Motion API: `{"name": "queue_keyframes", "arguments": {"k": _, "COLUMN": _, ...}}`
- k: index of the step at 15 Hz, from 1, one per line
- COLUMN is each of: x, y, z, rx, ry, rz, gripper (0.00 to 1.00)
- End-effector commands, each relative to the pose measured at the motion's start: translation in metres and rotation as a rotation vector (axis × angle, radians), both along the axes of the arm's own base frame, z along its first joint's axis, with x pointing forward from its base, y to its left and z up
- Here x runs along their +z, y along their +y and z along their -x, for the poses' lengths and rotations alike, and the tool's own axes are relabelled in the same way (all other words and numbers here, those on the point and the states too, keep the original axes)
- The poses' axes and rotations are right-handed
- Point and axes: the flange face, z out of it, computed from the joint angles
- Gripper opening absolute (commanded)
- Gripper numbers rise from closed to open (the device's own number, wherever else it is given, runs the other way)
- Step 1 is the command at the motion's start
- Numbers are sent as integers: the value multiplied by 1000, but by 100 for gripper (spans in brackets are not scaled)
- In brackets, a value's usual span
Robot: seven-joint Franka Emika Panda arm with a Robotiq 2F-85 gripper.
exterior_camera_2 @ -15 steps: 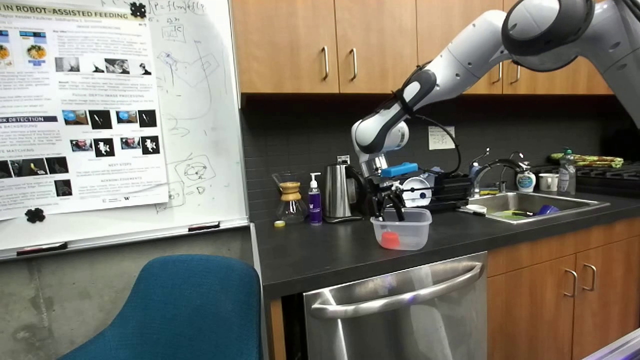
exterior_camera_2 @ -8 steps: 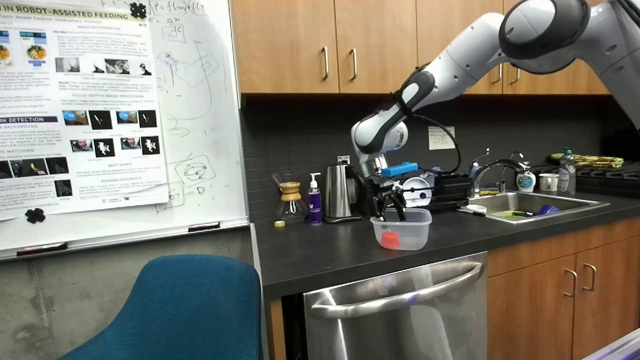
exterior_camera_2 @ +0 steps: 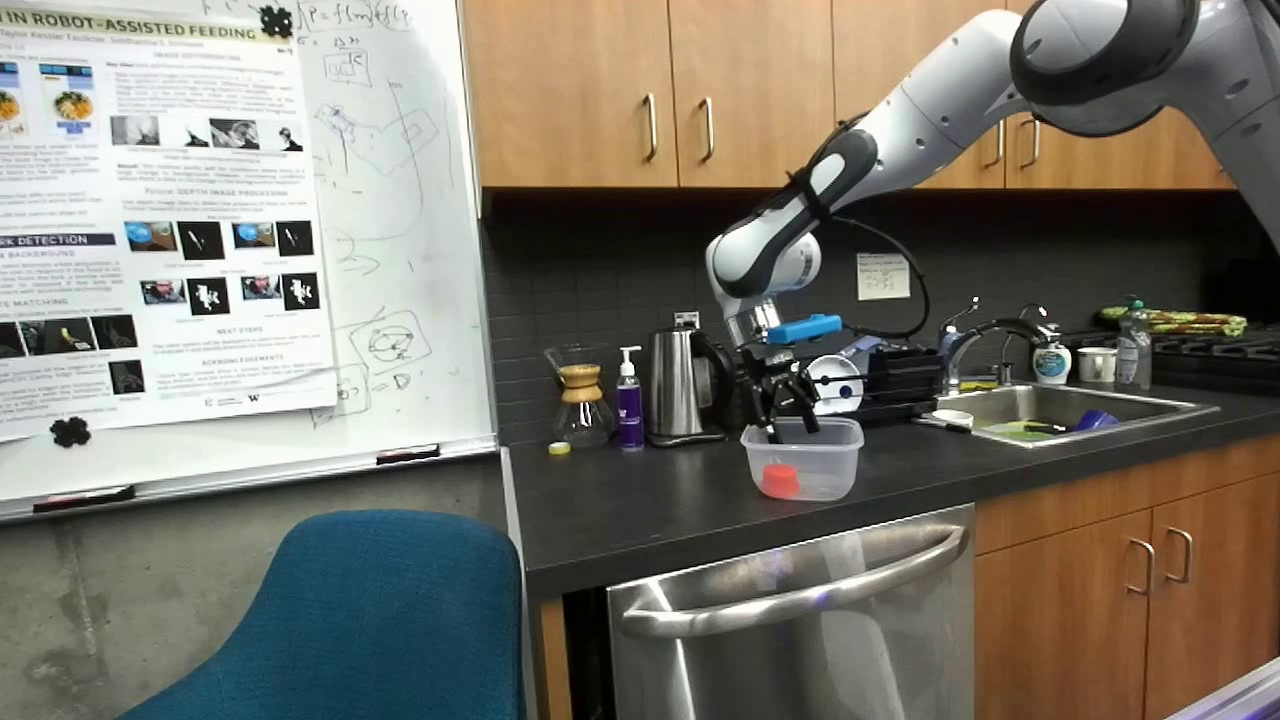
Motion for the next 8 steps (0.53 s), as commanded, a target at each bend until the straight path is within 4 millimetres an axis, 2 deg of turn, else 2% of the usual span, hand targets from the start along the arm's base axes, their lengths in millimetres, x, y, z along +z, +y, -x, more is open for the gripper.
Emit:
{"name": "queue_keyframes", "arguments": {"k": 1, "x": 2, "y": 9, "z": 13, "rx": 1, "ry": 6, "rz": 6, "gripper": 100}}
{"name": "queue_keyframes", "arguments": {"k": 8, "x": -24, "y": 15, "z": 32, "rx": -11, "ry": 39, "rz": -19, "gripper": 100}}
